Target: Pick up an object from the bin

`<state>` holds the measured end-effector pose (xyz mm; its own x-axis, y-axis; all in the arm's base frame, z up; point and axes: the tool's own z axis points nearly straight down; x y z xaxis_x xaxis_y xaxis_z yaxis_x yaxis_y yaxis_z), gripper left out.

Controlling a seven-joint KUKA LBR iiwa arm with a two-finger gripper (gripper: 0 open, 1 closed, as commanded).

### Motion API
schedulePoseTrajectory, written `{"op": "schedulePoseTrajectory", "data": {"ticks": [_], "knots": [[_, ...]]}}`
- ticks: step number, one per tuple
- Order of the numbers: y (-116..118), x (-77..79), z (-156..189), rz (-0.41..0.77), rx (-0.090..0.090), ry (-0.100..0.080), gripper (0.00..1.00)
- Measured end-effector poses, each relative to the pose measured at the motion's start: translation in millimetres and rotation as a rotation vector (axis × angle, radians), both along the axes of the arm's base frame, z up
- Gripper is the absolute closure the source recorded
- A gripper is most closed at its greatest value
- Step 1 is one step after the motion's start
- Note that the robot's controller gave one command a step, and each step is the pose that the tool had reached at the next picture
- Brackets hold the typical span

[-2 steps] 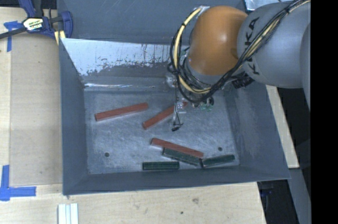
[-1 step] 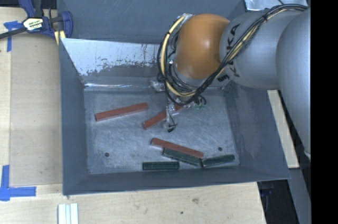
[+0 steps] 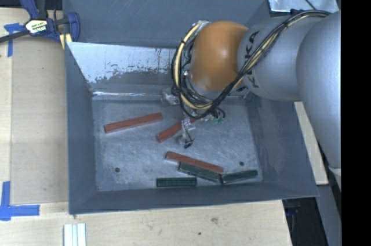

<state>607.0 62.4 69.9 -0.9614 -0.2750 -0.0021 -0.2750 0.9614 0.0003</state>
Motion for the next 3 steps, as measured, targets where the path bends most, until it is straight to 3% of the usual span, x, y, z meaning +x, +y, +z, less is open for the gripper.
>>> {"op": "schedulePoseTrajectory", "data": {"ticks": [2, 3], "knots": [[-1.1, 0.8, 0.4, 0.001, 0.0, -0.002, 0.0], [-5.8, 2.8, 2.1, 0.025, 0.001, -0.005, 1.0]]}}
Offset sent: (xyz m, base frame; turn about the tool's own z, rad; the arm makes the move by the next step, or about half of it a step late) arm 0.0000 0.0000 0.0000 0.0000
